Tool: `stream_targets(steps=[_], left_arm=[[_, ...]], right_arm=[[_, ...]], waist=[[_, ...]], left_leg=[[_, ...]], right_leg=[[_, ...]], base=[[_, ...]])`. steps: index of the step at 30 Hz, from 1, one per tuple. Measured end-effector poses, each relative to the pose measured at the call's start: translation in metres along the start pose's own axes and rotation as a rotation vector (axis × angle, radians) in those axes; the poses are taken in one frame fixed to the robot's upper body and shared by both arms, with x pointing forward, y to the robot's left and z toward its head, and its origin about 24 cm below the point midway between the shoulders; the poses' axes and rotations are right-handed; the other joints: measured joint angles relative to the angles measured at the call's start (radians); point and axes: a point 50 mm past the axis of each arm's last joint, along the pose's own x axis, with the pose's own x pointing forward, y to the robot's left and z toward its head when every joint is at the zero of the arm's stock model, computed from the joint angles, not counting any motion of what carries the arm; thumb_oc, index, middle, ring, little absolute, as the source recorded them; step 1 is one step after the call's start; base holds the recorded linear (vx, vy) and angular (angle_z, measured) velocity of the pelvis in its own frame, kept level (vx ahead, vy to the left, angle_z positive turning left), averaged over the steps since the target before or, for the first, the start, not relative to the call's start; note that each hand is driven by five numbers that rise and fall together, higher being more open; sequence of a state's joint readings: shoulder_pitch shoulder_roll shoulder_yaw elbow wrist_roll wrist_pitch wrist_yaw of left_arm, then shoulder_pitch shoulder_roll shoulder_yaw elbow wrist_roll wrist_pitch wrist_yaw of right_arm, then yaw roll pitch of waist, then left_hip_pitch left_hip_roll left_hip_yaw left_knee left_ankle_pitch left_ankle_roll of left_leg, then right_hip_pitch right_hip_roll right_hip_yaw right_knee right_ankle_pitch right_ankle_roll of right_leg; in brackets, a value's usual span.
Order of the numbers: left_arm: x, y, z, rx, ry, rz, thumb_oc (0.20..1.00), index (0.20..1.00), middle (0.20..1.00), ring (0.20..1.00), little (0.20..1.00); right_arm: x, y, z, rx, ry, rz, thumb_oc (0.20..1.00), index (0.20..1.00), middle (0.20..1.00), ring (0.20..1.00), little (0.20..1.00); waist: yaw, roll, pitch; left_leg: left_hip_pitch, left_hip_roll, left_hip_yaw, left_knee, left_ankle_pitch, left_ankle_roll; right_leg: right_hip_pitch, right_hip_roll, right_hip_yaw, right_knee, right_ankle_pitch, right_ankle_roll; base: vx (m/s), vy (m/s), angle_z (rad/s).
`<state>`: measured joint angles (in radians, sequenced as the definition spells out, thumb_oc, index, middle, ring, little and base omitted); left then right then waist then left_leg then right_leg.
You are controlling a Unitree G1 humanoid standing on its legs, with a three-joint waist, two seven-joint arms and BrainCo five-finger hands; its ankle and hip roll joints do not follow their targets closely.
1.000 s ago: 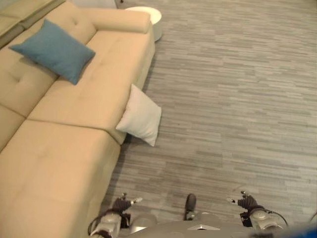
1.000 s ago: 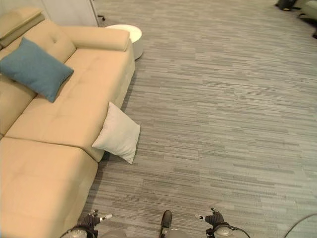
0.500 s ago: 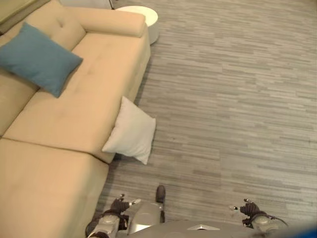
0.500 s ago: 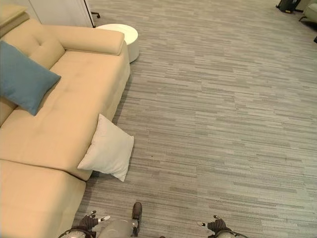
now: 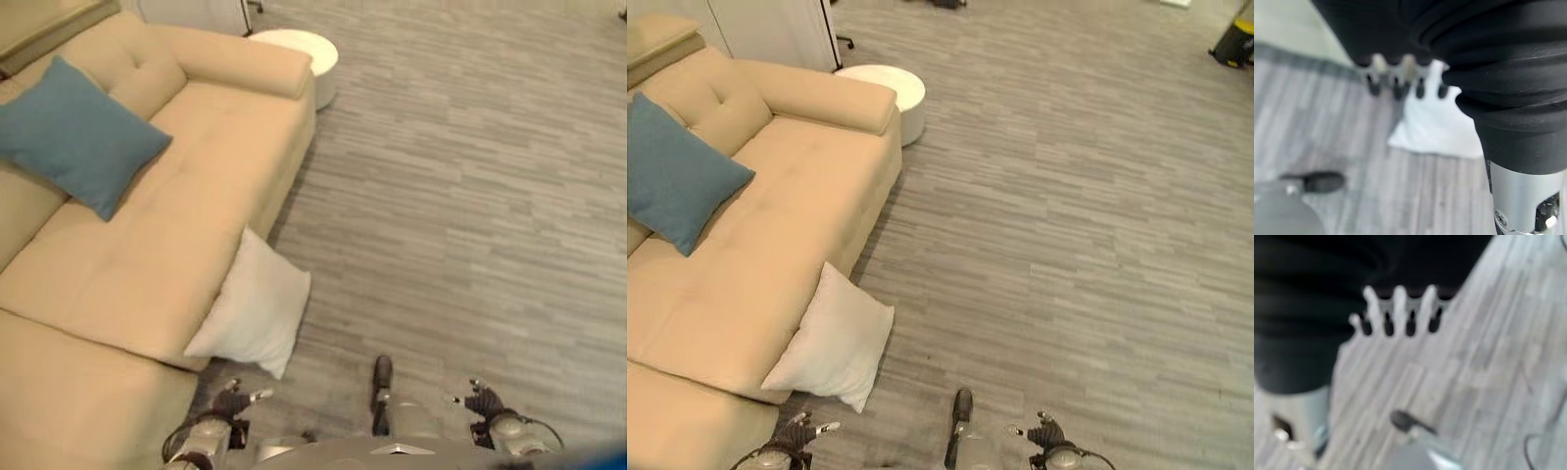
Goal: Pick up all the scattered cushions and arrange them neatly on the sofa.
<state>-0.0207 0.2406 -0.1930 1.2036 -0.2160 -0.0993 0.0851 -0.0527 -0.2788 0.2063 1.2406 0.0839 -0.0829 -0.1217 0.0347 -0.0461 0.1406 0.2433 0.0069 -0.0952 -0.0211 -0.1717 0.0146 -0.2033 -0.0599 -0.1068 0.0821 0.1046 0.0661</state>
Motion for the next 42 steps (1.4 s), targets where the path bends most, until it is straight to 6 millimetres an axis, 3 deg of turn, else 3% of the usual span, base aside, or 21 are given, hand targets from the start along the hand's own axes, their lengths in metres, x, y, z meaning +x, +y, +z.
stream_targets(steps=[4,7,8,10,12,15,17,18,19,21,22,24,26,28,30,34,36,37,38,40,42], left_arm=[[0.001,-0.001,0.002,-0.008,0.003,0.002,1.0,1.0,1.0,1.0,1.0],[0.003,-0.004,0.012,-0.019,-0.023,-0.003,1.0,1.0,1.0,1.0,1.0],[0.004,-0.005,0.018,-0.021,-0.038,-0.008,1.0,1.0,1.0,1.0,1.0],[0.005,-0.004,0.027,-0.019,-0.063,-0.006,1.0,1.0,1.0,1.0,1.0],[0.005,-0.003,0.029,-0.019,-0.071,-0.006,1.0,1.0,1.0,1.0,1.0],[0.006,-0.003,0.033,-0.012,-0.077,-0.007,1.0,1.0,1.0,1.0,1.0],[0.006,-0.002,0.032,-0.012,-0.074,-0.004,1.0,1.0,1.0,1.0,1.0],[0.006,-0.001,0.029,-0.011,-0.062,-0.001,1.0,1.0,1.0,1.0,1.0],[0.006,-0.001,0.026,-0.011,-0.052,0.0,1.0,1.0,1.0,1.0,1.0],[0.004,-0.001,0.013,-0.013,-0.006,0.001,1.0,1.0,1.0,1.0,1.0],[0.002,-0.001,0.003,-0.012,0.016,0.002,1.0,1.0,1.0,1.0,1.0],[0.003,0.001,0.01,-0.009,-0.003,0.004,1.0,1.0,1.0,1.0,1.0],[0.006,0.008,0.025,0.006,-0.04,0.021,1.0,1.0,1.0,1.0,1.0],[0.007,0.01,0.031,0.008,-0.052,0.025,1.0,1.0,1.0,1.0,1.0],[0.008,0.011,0.034,0.004,-0.062,0.028,1.0,1.0,1.0,1.0,1.0],[0.006,0.009,0.025,0.007,-0.047,0.023,1.0,1.0,1.0,1.0,1.0],[0.003,0.009,0.01,0.007,-0.007,0.024,1.0,1.0,1.0,1.0,1.0],[0.002,0.01,0.006,0.009,0.002,0.026,1.0,1.0,1.0,1.0,1.0],[0.002,0.01,0.005,0.008,0.005,0.027,1.0,1.0,1.0,1.0,1.0],[0.001,0.004,-0.001,0.001,0.02,0.012,1.0,1.0,1.0,1.0,1.0],[0.002,0.001,0.006,-0.002,-0.004,0.004,1.0,1.0,1.0,1.0,1.0]], right_arm=[[0.002,-0.001,0.007,0.0,-0.018,-0.002,1.0,1.0,1.0,1.0,1.0],[0.002,-0.002,0.011,0.009,-0.033,-0.008,1.0,1.0,1.0,1.0,1.0],[0.002,-0.003,0.011,0.011,-0.032,-0.011,1.0,1.0,1.0,1.0,1.0],[0.002,-0.004,0.008,0.01,-0.019,-0.017,1.0,1.0,1.0,1.0,1.0],[0.002,-0.006,0.008,0.02,-0.014,-0.025,1.0,1.0,1.0,1.0,1.0],[0.002,-0.005,0.007,0.03,-0.009,-0.027,1.0,1.0,1.0,1.0,1.0],[0.001,-0.004,-0.001,0.029,0.011,-0.024,1.0,1.0,1.0,1.0,1.0],[0.001,-0.004,-0.001,0.029,0.013,-0.026,1.0,1.0,1.0,1.0,1.0],[0.001,-0.005,0.002,0.028,0.011,-0.027,1.0,1.0,1.0,1.0,1.0],[0.001,-0.004,-0.001,0.027,0.018,-0.027,1.0,1.0,1.0,1.0,1.0],[-0.001,-0.004,-0.007,0.024,0.033,-0.026,1.0,1.0,1.0,1.0,1.0],[-0.001,-0.004,-0.007,0.025,0.02,-0.026,1.0,1.0,1.0,1.0,1.0],[-0.001,0.0,-0.002,0.029,-0.003,-0.012,1.0,1.0,1.0,1.0,1.0],[0.001,-0.002,0.011,0.033,-0.039,-0.015,1.0,1.0,1.0,1.0,1.0],[0.003,-0.003,0.021,0.031,-0.068,-0.014,1.0,1.0,1.0,1.0,1.0],[0.003,0.002,0.025,0.026,-0.084,0.001,1.0,1.0,1.0,1.0,1.0],[0.003,0.001,0.023,0.03,-0.077,-0.002,1.0,1.0,1.0,1.0,1.0],[0.003,0.002,0.021,0.03,-0.07,-0.001,1.0,1.0,1.0,1.0,1.0],[0.002,0.002,0.016,0.03,-0.054,-0.002,1.0,1.0,1.0,1.0,1.0],[0.003,0.0,0.016,0.024,-0.049,-0.006,1.0,1.0,1.0,1.0,1.0],[0.002,0.002,0.015,0.004,-0.049,0.002,1.0,1.0,1.0,1.0,1.0]], waist=[[0.014,-0.008,-0.005],[0.025,-0.032,0.004],[0.035,-0.04,0.011],[0.019,-0.057,0.028],[0.024,-0.058,0.035],[0.003,-0.055,0.049],[-0.001,-0.048,0.054],[0.002,-0.042,0.051],[0.006,-0.037,0.052],[0.002,-0.023,0.044],[-0.002,-0.008,0.036],[0.0,0.012,0.025],[-0.023,0.0,0.012],[-0.021,0.012,0.02],[-0.028,0.027,0.028],[-0.027,-0.01,0.015],[-0.027,-0.014,0.012],[-0.036,-0.028,0.009],[-0.035,-0.033,0.011],[-0.009,-0.009,0.016],[-0.01,-0.015,0.009]], left_leg=[[-0.09,0.021,-0.052,0.231,0.029,-0.069],[-0.234,0.012,-0.044,0.478,0.07,-0.156],[-0.287,0.025,-0.002,0.557,0.072,-0.158],[-0.334,0.044,0.094,0.481,0.058,-0.139],[-0.352,0.04,0.132,0.351,0.062,-0.133],[-0.377,0.027,0.269,0.161,0.096,-0.095],[-0.392,0.053,0.384,0.127,0.123,-0.085],[-0.393,0.058,0.385,0.129,0.131,-0.074],[-0.385,0.055,0.364,0.121,0.143,-0.056],[-0.321,0.013,0.345,0.079,0.144,0.016],[-0.252,-0.011,0.331,0.032,0.151,0.058],[-0.222,-0.032,0.296,0.015,0.16,0.085],[-0.221,-0.067,0.238,0.013,0.158,0.084],[-0.181,-0.078,0.178,-0.015,0.153,0.087],[-0.144,-0.072,0.127,-0.023,0.142,0.076],[-0.101,-0.107,0.066,-0.017,0.099,0.079],[-0.082,-0.099,0.003,-0.003,0.071,0.064],[-0.082,-0.101,-0.011,0.009,0.062,0.053],[-0.059,-0.1,-0.042,0.008,0.047,0.04],[-0.075,-0.068,-0.043,0.054,0.036,0.009],[-0.095,-0.05,-0.064,0.1,0.044,-0.022]], right_leg=[[0.135,0.021,-0.064,-0.132,0.014,-0.065],[0.162,0.02,-0.107,-0.148,-0.011,-0.142],[0.187,0.014,-0.146,-0.173,-0.012,-0.152],[0.207,0.011,-0.21,-0.174,-0.037,-0.148],[0.216,0.023,-0.244,-0.175,-0.056,-0.124],[0.239,0.027,-0.317,-0.179,-0.098,-0.103],[0.257,0.04,-0.336,-0.178,-0.122,-0.102],[0.26,0.046,-0.335,-0.178,-0.126,-0.103],[0.263,0.047,-0.323,-0.168,-0.131,-0.094],[0.277,0.011,-0.329,-0.067,-0.179,-0.022],[0.247,-0.05,-0.323,0.134,-0.249,0.006],[0.132,-0.106,-0.266,0.407,-0.272,0.023],[0.048,-0.136,-0.175,0.493,-0.297,0.055],[0.01,-0.094,-0.096,0.446,-0.303,0.038],[-0.006,-0.008,0.009,0.305,-0.293,0.029],[-0.084,0.005,0.069,0.202,-0.149,0.007],[-0.063,0.032,0.179,0.112,-0.09,0.018],[-0.037,0.023,0.186,0.082,-0.063,0.014],[-0.013,0.014,0.157,0.057,-0.022,-0.025],[0.048,0.028,0.113,0.005,-0.011,-0.057],[0.139,0.033,0.042,-0.116,0.011,-0.077]], base=[[0.15,-0.237,0.55],[0.08,-0.165,0.58],[0.07,-0.068,0.71],[0.09,-0.038,0.96],[0.13,-0.018,0.6],[0.16,0.036,0.7],[0.17,0.131,0.37],[0.3,0.212,-0.13],[0.27,0.219,-0.31],[0.25,0.218,-0.08],[0.17,0.139,0.23],[0.11,0.063,0.56],[0.19,0.023,0.99],[0.22,-0.035,0.59],[0.12,-0.041,0.83],[0.13,-0.06,0.89],[0.11,-0.094,0.77],[0.1,-0.104,0.92],[0.06,-0.131,0.72],[0.05,-0.165,0.57],[0.0,-0.168,0.94]])
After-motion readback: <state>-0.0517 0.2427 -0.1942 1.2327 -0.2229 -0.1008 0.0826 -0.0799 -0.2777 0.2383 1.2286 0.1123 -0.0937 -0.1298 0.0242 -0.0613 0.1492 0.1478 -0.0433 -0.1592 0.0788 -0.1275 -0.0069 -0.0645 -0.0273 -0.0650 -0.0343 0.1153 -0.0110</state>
